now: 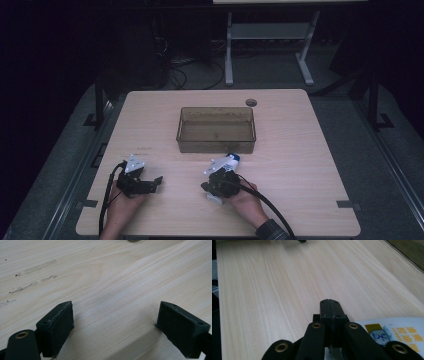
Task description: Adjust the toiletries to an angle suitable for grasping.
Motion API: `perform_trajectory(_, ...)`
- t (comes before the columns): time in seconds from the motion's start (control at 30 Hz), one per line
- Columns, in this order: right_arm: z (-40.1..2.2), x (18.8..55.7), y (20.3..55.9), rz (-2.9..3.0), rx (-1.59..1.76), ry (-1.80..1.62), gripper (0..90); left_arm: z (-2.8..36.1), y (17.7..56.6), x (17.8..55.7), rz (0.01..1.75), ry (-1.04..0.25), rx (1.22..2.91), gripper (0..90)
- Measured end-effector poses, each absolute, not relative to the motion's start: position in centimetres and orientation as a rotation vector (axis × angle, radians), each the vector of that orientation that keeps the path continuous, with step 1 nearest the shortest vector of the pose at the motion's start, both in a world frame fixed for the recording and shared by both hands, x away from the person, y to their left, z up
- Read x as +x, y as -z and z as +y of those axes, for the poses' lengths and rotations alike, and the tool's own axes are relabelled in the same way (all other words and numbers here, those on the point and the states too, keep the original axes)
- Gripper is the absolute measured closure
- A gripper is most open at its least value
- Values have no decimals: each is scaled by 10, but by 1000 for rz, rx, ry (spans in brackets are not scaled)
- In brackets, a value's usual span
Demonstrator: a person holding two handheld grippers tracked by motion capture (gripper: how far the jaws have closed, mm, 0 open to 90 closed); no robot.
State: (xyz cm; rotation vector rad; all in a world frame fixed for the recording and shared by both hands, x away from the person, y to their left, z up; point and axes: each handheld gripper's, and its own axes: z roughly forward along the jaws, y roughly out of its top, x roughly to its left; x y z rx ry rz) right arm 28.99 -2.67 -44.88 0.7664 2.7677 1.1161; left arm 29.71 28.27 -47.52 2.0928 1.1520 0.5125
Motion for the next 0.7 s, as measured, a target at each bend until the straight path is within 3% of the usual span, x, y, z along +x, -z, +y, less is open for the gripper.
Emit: perform_trajectory(0.7, -55, 279, 450, 2774, 814, -1057, 897, 282, 475, 297, 1147, -510, 2095, 124)
